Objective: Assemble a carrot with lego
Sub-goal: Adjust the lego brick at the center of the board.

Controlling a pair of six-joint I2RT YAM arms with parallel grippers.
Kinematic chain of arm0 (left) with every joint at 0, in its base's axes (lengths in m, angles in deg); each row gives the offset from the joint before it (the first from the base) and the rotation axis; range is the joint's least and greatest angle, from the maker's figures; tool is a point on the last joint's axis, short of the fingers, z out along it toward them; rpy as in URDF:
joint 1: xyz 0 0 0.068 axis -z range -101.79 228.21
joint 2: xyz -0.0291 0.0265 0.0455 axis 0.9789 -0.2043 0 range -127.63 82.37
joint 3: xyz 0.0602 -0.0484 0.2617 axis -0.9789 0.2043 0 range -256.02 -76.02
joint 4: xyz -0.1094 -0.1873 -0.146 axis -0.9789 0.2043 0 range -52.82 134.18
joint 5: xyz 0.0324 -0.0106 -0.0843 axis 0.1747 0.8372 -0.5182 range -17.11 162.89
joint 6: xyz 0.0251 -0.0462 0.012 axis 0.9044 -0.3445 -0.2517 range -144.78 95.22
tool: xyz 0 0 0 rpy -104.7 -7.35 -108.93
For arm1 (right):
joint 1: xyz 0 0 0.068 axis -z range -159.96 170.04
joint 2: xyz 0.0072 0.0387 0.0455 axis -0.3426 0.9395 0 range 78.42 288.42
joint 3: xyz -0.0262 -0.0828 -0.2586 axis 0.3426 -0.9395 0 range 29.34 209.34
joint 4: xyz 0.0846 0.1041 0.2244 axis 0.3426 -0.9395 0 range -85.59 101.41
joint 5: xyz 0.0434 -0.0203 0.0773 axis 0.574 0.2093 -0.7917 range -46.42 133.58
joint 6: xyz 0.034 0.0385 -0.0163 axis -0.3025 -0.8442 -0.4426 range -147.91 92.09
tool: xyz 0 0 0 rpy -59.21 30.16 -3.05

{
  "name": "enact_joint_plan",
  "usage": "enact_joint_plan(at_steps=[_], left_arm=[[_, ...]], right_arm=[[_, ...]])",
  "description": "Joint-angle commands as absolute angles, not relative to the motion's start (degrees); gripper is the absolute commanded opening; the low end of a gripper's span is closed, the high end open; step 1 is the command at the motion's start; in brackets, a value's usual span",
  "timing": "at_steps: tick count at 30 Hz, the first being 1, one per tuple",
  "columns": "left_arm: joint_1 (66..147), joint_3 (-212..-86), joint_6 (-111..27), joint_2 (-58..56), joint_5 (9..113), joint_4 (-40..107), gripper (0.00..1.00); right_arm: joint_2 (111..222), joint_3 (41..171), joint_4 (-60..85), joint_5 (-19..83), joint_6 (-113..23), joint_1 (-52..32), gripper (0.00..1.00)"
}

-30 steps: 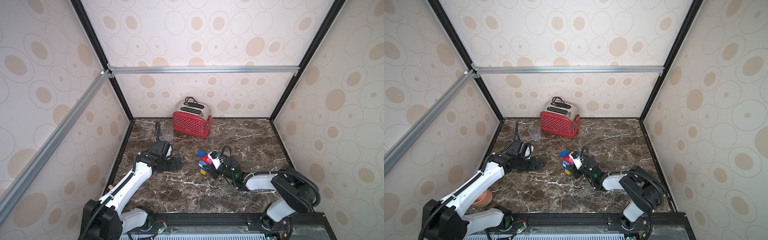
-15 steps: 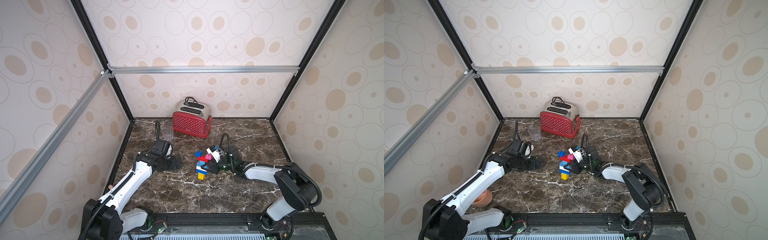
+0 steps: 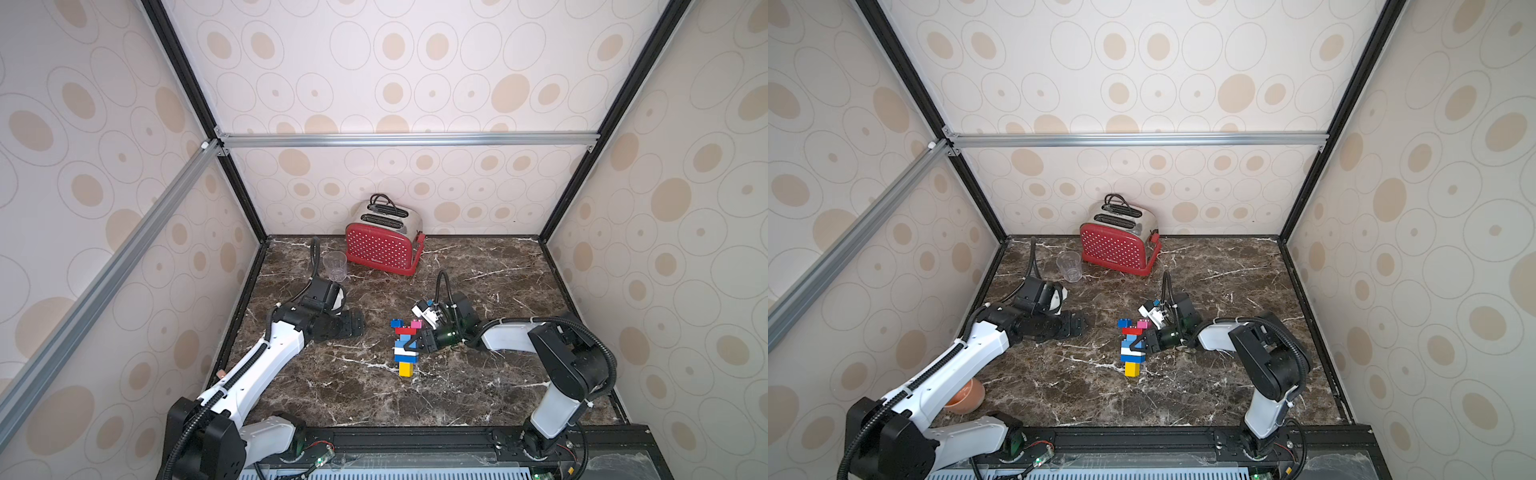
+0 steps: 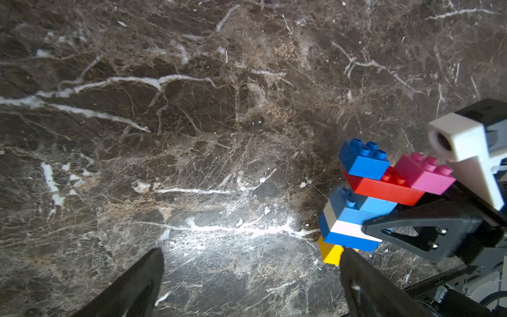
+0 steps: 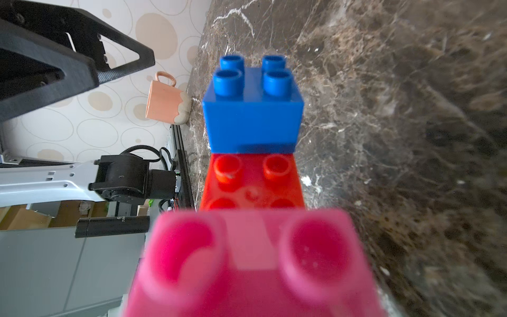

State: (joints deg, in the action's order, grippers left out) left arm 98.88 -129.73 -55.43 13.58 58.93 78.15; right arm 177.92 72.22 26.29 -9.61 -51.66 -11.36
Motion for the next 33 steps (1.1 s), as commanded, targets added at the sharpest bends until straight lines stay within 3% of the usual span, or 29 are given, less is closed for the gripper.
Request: enact_joint_plan(at_steps=[1,33], left_arm=[[98.41,-131.83,-55.23,13.61,58.89,78.75,0.99],[98.4,-131.56,-55.18,14.96,59.49,79.76,0.99]], right_arm=[[179.28,73.67,24.99,-13.1,-53.67,-10.73,0.21],[186.29,77.0,16.96,-16.54,-54.63,-10.32,0.21]])
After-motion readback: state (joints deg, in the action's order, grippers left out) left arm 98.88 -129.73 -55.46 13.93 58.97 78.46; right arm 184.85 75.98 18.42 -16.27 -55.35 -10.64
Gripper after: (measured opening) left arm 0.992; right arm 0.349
